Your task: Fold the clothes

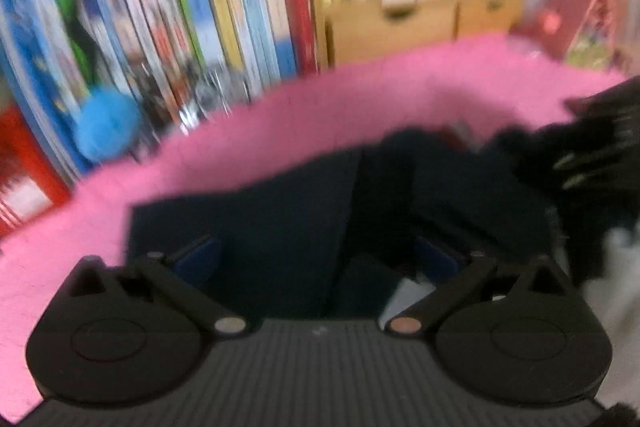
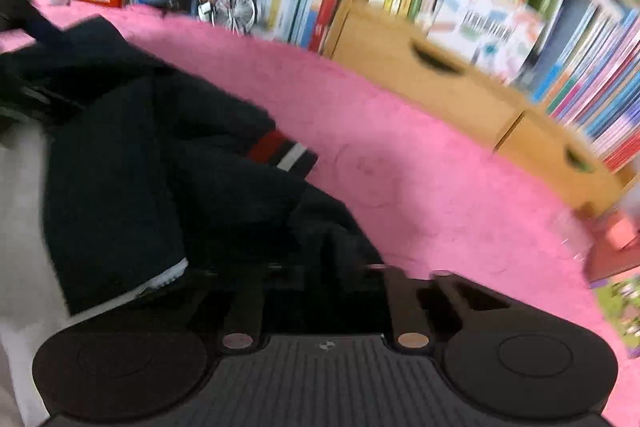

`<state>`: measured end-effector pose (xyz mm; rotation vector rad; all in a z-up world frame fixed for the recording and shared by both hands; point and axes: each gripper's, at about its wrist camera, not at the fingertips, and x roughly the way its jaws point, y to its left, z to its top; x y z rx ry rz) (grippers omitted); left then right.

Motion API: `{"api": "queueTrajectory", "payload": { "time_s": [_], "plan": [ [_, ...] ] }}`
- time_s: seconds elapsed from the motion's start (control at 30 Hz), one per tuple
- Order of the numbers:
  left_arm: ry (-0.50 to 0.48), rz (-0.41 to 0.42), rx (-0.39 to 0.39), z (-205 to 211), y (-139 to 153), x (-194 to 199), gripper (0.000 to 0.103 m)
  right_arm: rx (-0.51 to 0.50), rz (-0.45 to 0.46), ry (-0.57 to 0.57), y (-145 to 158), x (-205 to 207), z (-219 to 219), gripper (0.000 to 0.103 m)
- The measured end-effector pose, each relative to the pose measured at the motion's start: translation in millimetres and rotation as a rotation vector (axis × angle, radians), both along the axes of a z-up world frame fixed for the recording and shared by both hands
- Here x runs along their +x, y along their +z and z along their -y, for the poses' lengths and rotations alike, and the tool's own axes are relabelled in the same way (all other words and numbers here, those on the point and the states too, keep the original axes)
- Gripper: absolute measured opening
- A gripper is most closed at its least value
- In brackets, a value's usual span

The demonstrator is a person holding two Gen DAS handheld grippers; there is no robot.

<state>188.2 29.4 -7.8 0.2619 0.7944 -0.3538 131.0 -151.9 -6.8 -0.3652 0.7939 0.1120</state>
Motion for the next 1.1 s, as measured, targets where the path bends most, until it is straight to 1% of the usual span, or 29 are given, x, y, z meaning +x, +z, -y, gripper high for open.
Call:
{"api": "queueTrajectory", "payload": {
  "time_s": [0.07, 0.1, 0.13, 0.17, 0.27, 0.33, 0.37, 0.43, 0.47, 0.57, 0.6, 0.63, 0.67, 0.7, 0.73, 0.77, 0.8, 0.83, 0.87, 0.9, 0.93, 0.97, 1.0, 1.03, 1.07, 1.1],
  "plan": [
    [0.036, 0.000, -0.001, 1, -12, -2, 0.103, 0.013, 0.080, -0.005, 14, -15, 4, 0.012],
    [0.054, 0.001, -0.001, 2, -18, -2, 0.103, 0.029, 0.142, -0.022, 30, -26, 12, 0.012],
    [0.055, -0.001, 0.015, 3, -21, -4, 0.103, 0.045, 0.206, -0.040, 47, -37, 21, 0.010],
    [0.050, 0.003, 0.032, 2, -21, -8, 0.103, 0.037, 0.275, -0.074, 62, -46, 31, 0.009],
    [0.057, 0.017, 0.042, -1, -17, -14, 0.103, 0.006, 0.560, -0.279, 116, -102, 81, 0.009],
    [0.067, 0.033, 0.043, -3, -16, -13, 0.103, 0.019, 0.695, -0.457, 139, -141, 125, 0.011],
    [0.072, 0.041, 0.044, -4, -16, -12, 0.103, 0.031, 0.725, -0.544, 144, -158, 149, 0.013],
    [0.084, 0.059, 0.043, -6, -15, -13, 0.103, 0.058, 0.713, -0.696, 139, -188, 195, 0.018],
    [0.092, 0.070, 0.035, -7, -14, -11, 0.102, 0.075, 0.682, -0.768, 129, -202, 215, 0.018],
    [0.110, 0.100, 0.007, -4, -7, -11, 0.102, 0.117, 0.512, -0.920, 81, -220, 251, 0.018],
    [0.109, 0.104, 0.002, -2, -5, -10, 0.102, 0.119, 0.453, -0.947, 64, -223, 257, 0.019],
    [0.105, 0.095, 0.016, 1, -6, -6, 0.102, 0.119, 0.393, -0.973, 47, -225, 262, 0.020],
    [0.101, 0.084, 0.033, 4, -8, -3, 0.102, 0.119, 0.348, -0.986, 33, -226, 263, 0.023],
    [0.091, 0.056, 0.067, 8, -13, 2, 0.103, 0.130, 0.313, -0.993, 22, -229, 263, 0.025],
    [0.080, 0.024, 0.105, 13, -19, 8, 0.103, 0.150, 0.296, -0.989, 16, -231, 262, 0.031],
    [0.085, 0.028, 0.105, 15, -21, 10, 0.103, 0.171, 0.291, -0.982, 14, -234, 260, 0.039],
    [0.093, 0.039, 0.097, 16, -22, 11, 0.103, 0.195, 0.300, -0.973, 13, -239, 256, 0.043],
    [0.099, 0.031, 0.081, 15, -21, 13, 0.101, 0.209, 0.313, -0.963, 15, -240, 252, 0.051],
    [0.105, 0.017, 0.062, 15, -20, 16, 0.086, 0.217, 0.329, -0.949, 18, -241, 247, 0.056],
    [0.104, 0.015, 0.045, 14, -16, 17, 0.071, 0.224, 0.350, -0.926, 22, -243, 242, 0.057],
    [0.113, 0.021, 0.045, 13, -12, 16, 0.034, 0.229, 0.362, -0.906, 26, -245, 240, 0.059],
    [0.127, 0.040, 0.032, 10, -5, 15, 0.016, 0.233, 0.369, -0.886, 31, -243, 236, 0.061],
    [0.141, 0.060, 0.016, 6, 3, 14, 0.012, 0.244, 0.378, -0.865, 36, -241, 231, 0.062],
    [0.155, 0.080, 0.001, 1, 11, 12, 0.005, 0.255, 0.387, -0.844, 40, -239, 226, 0.063],
    [0.180, 0.118, -0.019, -7, 22, 10, 0.002, 0.268, 0.397, -0.818, 45, -239, 220, 0.064],
    [0.210, 0.155, -0.034, -16, 35, 7, 0.002, 0.279, 0.404, -0.792, 49, -225, 220, 0.064]
  ]
}}
